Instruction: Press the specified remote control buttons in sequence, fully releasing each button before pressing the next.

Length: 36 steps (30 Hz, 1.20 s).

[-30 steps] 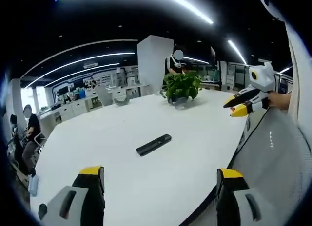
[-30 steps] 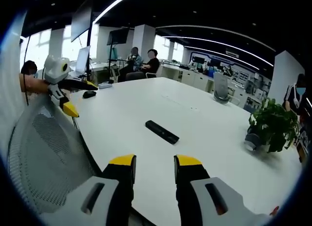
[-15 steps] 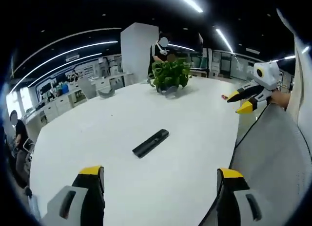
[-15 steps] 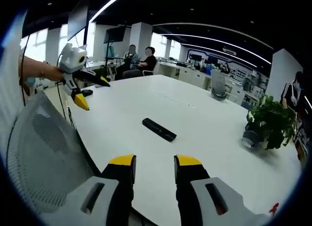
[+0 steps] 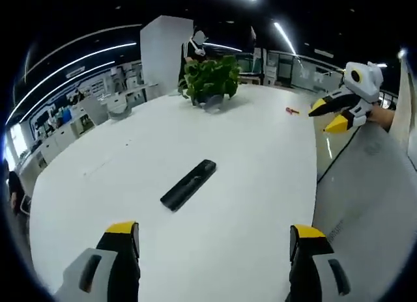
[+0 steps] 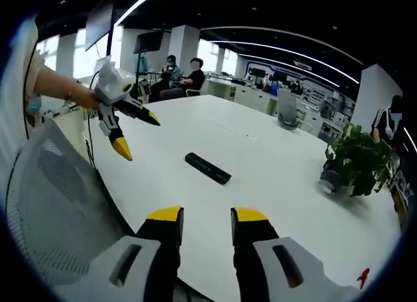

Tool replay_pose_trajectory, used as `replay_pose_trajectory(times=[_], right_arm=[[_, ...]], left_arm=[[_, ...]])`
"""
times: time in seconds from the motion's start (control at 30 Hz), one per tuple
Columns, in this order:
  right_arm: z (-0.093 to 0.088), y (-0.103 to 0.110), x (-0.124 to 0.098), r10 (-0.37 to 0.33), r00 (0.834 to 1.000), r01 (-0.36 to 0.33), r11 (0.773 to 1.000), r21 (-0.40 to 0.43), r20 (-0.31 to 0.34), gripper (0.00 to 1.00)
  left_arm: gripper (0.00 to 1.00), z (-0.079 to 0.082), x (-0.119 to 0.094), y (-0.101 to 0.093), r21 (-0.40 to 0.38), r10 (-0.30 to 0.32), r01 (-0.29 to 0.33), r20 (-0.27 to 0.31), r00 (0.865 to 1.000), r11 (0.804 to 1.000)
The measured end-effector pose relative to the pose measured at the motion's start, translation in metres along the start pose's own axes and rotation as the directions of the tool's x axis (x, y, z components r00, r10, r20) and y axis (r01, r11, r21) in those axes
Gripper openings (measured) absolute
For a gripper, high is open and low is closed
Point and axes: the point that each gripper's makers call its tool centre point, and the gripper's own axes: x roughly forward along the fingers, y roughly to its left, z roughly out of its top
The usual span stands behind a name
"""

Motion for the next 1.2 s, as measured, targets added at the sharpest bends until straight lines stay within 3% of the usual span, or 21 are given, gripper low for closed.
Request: replay_pose_trajectory(times=[0.2,0.4,0.6,0.63,0.7,1.0,1.07,1.2], right_arm=[[-0.001,0.0,0.0,0.001,1.0,-0.001,1.0,0.001,-0.006,0.29],[-0.002,0.002,0.001,0.013,1.0,-0.013,1.0,-0.004,-0.013,0.28],[-0.003,0.003,0.002,0.019,1.0,-0.02,1.0,-0.007,-0.02,0.28],[-0.004,0.004,0.003,0.025,0.999,-0.025,1.0,-0.004,-0.022,0.27],[-0.005,0.005,0.003,0.031,0.999,-0.031,0.999,-0.008,-0.026,0.27],[-0.006,0.006,0.004,0.036,0.999,-0.036,0.999,-0.017,-0.034,0.25],[-0.006,0.006,0.004,0.033,0.999,-0.034,0.999,-0.016,-0.035,0.25],[-0.006,0.005,0.004,0.03,0.999,-0.03,0.999,-0.012,-0.034,0.24]], left_arm=[[1.0,-0.001,0.018,0.009,0.057,-0.019,0.021,-0.043,0.999,0.998],[0.99,-0.001,0.032,0.014,0.066,-0.043,0.048,-0.073,0.996,0.997],[0.93,-0.007,0.045,0.023,0.117,-0.04,0.055,-0.128,0.991,0.992],[0.87,-0.006,0.052,0.027,0.136,-0.044,0.064,-0.147,0.988,0.989],[0.85,-0.005,0.057,0.031,0.153,-0.038,0.062,-0.153,0.987,0.986],[0.8,0.0,0.078,0.047,0.154,-0.064,0.096,-0.197,0.978,0.983],[0.78,0.004,0.081,0.044,0.083,-0.103,0.12,-0.178,0.979,0.989],[0.72,0.003,0.087,0.052,0.106,-0.093,0.115,-0.197,0.976,0.988]])
